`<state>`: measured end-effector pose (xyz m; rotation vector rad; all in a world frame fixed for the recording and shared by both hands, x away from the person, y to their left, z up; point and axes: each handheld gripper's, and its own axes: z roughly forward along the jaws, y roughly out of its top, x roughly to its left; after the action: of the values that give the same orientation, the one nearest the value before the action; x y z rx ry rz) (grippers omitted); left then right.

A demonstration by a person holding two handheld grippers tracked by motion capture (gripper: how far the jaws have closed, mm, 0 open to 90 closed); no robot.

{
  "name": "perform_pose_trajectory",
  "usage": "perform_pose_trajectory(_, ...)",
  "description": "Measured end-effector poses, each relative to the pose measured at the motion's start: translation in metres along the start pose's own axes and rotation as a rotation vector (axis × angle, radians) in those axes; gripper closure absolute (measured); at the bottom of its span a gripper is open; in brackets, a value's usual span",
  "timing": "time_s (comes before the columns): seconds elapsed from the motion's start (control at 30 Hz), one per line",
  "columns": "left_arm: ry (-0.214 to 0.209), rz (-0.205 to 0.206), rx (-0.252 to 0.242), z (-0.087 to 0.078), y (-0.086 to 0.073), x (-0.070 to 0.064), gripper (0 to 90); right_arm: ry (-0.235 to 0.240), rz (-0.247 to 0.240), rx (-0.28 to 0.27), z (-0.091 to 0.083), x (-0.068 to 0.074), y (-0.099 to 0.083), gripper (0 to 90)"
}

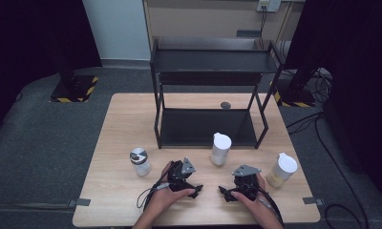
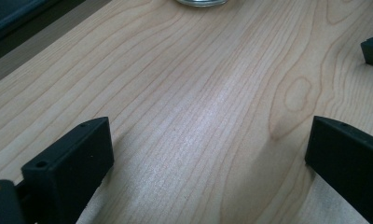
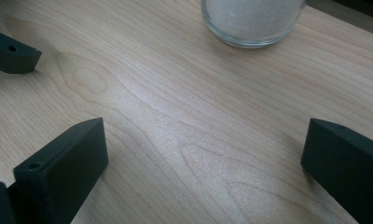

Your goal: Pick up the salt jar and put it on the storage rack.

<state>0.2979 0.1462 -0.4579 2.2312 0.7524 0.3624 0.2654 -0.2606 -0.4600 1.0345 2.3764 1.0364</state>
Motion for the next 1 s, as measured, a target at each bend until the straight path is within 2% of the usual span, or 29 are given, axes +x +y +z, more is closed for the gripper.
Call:
perform_pose_trajectory(0.6,0.002,-0.014,-0.002,-0.003,0.000,0.000,2.2,0.000,0.000,0.000,0.000,0.000,0.000,1.0)
perform_pose_trajectory(0.8,0.010,-0.012,-0.018,-0.011,0.002,-0.005,2.3,-0.001,0.001,0.000,0.000,0.000,0.000,1.0)
perform_pose_trajectory(1.0,0.019,0.001,-0.050,-0.025,0.004,-0.008,2.6,-0.001,0.001,0.000,0.000,0.000,0.000,1.0)
